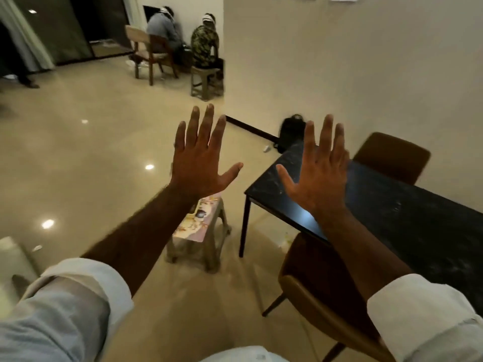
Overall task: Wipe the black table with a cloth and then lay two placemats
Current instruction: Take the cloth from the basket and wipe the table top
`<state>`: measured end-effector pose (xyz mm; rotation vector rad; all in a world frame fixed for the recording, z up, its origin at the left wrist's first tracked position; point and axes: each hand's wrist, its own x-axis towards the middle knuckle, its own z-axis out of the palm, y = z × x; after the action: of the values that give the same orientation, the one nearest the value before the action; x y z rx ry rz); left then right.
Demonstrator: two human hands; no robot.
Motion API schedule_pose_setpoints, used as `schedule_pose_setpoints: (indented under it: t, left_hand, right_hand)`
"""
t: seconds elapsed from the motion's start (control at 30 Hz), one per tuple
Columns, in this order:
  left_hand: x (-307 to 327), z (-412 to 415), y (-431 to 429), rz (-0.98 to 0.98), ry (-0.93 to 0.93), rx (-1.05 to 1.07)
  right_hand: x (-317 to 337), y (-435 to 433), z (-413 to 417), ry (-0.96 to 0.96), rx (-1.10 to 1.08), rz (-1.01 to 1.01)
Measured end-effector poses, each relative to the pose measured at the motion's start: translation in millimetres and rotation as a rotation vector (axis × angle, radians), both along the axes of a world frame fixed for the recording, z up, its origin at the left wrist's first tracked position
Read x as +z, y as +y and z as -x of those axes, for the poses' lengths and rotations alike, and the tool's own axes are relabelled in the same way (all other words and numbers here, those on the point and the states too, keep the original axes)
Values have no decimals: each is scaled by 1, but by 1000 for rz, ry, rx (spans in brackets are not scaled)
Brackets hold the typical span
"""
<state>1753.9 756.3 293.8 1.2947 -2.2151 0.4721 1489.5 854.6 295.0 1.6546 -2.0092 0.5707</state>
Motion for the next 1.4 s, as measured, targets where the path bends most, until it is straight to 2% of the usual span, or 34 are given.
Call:
schedule_pose_setpoints:
  t: [0.33,0.63,1.07,1.4]
  left_hand:
    - [-18,-240,-4,37,-18,310]
    - [-73,-359,-52,-36,21,518]
    - [-154,-412,-255,-186,52,561]
    - [-193,-436,-452,-230,52,351]
  right_hand:
    - [-7,-88,-218,9,292,-1]
    - [-57,-192,-342,36,494,-35]
    - [-143,-411,-403,-3,516,-286]
    - [-173,-555,-425,-16,324,-320]
